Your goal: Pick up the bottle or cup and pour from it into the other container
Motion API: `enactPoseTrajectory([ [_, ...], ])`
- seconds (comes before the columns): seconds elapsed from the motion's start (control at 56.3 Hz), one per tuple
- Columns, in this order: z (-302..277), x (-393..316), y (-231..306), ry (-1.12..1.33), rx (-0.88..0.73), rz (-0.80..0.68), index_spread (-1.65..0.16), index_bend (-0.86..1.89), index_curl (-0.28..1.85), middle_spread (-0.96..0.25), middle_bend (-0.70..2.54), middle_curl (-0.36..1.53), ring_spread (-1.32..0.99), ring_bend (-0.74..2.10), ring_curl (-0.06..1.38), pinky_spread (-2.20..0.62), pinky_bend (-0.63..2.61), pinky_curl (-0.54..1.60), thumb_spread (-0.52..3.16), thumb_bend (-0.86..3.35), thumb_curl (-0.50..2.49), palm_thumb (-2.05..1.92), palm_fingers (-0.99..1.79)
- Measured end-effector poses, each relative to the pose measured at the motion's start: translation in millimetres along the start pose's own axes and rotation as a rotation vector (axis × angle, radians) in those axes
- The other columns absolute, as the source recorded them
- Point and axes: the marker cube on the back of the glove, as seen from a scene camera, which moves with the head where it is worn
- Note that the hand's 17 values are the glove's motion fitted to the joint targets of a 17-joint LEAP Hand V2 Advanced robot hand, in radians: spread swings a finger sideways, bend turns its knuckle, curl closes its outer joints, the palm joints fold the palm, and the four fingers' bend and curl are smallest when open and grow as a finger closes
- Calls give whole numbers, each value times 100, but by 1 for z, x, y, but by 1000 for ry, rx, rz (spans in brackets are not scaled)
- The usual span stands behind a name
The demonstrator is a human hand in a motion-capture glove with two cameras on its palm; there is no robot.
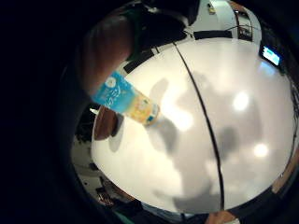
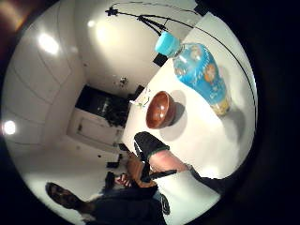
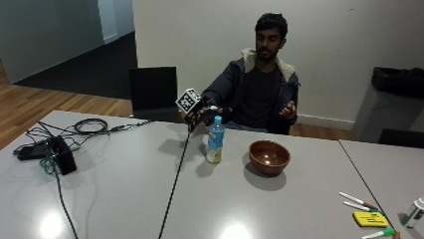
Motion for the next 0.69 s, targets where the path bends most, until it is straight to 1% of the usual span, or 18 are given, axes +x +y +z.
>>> enactPoseTrajectory([
  [0.124,17,6,-21,-252,8,18,-18,12,27,15,23,33,24,21,19,39,51,27,82,-3,36,41,29],
  [0.213,30,11,-37,-377,10,33,-17,12,25,13,23,33,23,24,20,38,53,27,81,-2,37,46,32],
  [0.284,40,15,-44,-456,-21,8,-17,10,24,12,24,33,22,27,22,37,55,28,80,-2,38,51,35],
  [0.337,44,27,-39,-483,-118,-125,-18,10,23,10,27,34,20,30,23,36,56,28,79,-2,38,54,37],
  [0.355,45,30,-39,-487,-134,-149,-18,9,23,9,27,34,20,31,24,36,56,28,79,-2,39,55,38],
  [0.373,48,28,-41,-489,-124,-131,-18,10,22,8,28,34,20,31,24,35,56,28,78,-2,39,55,39],
  [0.408,55,20,-50,-490,-66,-40,-18,10,22,7,29,35,19,34,25,35,55,28,78,-3,39,56,42],
  [0.444,59,17,-55,-487,-38,2,-19,11,22,5,30,35,18,34,25,34,55,28,77,-3,39,58,44],
  [0.533,67,20,-55,-481,-45,-5,-21,11,22,-1,32,35,15,39,27,33,55,28,75,-3,39,61,54],
  [0.604,74,17,-66,-489,-34,8,-23,11,21,-6,33,36,11,43,29,32,53,28,74,-3,39,63,62],
  [0.692,80,16,-71,-524,-17,-8,-25,11,21,-12,36,36,5,46,30,29,51,27,72,-3,40,66,73],
])
